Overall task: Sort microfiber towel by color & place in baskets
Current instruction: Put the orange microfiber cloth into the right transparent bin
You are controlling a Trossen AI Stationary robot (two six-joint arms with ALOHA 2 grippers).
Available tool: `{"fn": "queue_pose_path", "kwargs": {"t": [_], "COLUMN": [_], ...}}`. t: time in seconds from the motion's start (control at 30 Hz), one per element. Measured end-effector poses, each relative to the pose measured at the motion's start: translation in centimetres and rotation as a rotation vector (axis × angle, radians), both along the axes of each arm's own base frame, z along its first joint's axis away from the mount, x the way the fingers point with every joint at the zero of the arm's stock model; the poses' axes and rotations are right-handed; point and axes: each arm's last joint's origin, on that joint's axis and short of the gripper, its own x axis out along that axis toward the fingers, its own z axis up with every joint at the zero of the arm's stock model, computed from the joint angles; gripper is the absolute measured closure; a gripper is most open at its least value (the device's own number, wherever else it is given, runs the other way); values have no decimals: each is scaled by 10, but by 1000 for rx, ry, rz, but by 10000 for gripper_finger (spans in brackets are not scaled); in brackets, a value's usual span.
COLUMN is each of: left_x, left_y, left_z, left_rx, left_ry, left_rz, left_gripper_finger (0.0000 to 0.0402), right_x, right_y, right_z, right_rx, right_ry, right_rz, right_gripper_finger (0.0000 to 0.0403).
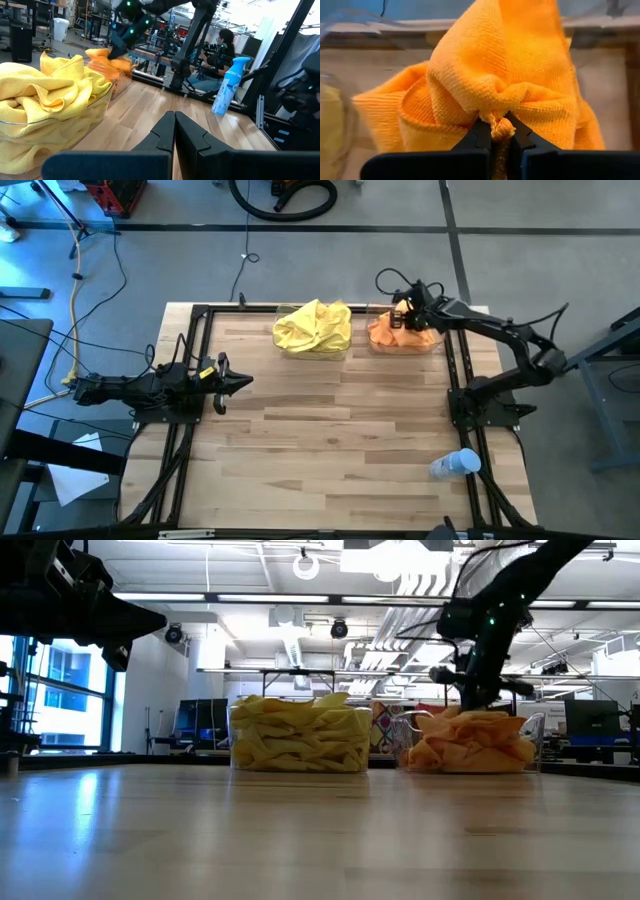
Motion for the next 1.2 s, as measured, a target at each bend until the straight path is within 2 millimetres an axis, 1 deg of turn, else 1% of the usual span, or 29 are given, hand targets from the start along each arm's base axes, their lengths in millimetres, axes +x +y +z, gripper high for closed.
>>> {"fn": "queue_pose_path", "kwargs": {"t": [0.13,0.3,0.4,0.5,0.63,0.73,0.83,0.93,1.03,1.13,1.2], "left_x": [0,0,0,0,0,0,0,0,0,0,0], "left_y": [0,0,0,0,0,0,0,0,0,0,0], "left_z": [0,0,0,0,0,0,0,0,0,0,0], "left_rx": [0,0,0,0,0,0,0,0,0,0,0], "left_ry": [0,0,0,0,0,0,0,0,0,0,0], "left_rz": [0,0,0,0,0,0,0,0,0,0,0], "left_gripper_finger": [401,402,401,401,402,402,402,402,402,401,402], "right_x": [-5,-2,1,2,2,2,0,0,3,10,11], "right_y": [-1,-6,-9,-9,-6,-5,-4,-4,-4,-1,4], "right_z": [-21,-46,-56,-54,-33,-7,18,44,63,74,73], "right_rx": [7,67,109,122,117,78,50,25,-3,-45,-44], "right_ry": [5,44,45,5,-38,-59,-74,-100,-92,-83,-41], "right_rz": [-26,2,13,31,81,103,102,76,63,58,58], "right_gripper_finger": [398,383,360,323,268,230,203,192,190,190,190]}}
